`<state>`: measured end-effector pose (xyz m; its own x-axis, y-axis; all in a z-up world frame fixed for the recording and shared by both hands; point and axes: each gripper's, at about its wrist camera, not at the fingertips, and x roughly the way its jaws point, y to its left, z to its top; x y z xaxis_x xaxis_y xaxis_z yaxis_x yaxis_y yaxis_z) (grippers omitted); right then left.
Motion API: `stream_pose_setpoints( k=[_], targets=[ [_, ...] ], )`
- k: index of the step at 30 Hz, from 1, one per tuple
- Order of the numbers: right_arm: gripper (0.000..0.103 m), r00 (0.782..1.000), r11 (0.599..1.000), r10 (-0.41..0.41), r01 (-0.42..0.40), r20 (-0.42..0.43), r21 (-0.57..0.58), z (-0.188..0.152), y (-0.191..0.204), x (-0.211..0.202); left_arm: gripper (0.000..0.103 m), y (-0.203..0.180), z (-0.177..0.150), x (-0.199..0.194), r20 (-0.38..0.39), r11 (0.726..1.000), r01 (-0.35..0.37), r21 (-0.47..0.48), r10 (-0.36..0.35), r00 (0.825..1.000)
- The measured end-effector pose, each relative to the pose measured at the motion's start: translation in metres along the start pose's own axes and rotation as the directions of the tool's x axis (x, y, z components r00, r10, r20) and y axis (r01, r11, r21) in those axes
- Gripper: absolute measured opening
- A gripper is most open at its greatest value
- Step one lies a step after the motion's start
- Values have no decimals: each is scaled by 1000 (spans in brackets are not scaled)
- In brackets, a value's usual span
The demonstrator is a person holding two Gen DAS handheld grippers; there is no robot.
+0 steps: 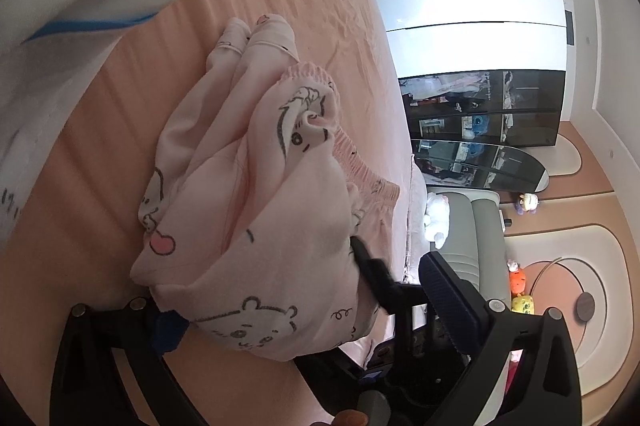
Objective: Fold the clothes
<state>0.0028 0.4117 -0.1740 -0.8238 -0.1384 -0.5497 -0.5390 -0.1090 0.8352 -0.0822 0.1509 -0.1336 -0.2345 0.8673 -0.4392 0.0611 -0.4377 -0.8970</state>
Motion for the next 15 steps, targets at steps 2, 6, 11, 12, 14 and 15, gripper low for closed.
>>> stream_pose_setpoints(
  k=[2,6,11,12,14,15],
  targets=[
    [20,1000,1000,23,-23,12,11,-2,-14,-2,102,-1,0,-1,-4,1000,-4,-14,4,1000],
    [12,999,997,27,-24,46,-68,-10,-20,-5,102,6,4,-2,-14,994,22,-103,-23,1000],
    [12,998,995,44,-38,54,-97,-11,-20,-7,102,7,6,-3,8,986,13,-165,-12,1000],
    [12,997,994,54,-49,49,-99,-11,-20,-7,102,6,6,-2,17,985,0,-174,3,1000],
    [12,997,993,66,-61,44,-104,-10,-21,-8,102,3,5,1,21,984,-35,-174,39,999],
    [12,997,992,72,-67,41,-107,-10,-22,-8,102,2,6,2,26,983,-45,-179,51,998]
  ],
)
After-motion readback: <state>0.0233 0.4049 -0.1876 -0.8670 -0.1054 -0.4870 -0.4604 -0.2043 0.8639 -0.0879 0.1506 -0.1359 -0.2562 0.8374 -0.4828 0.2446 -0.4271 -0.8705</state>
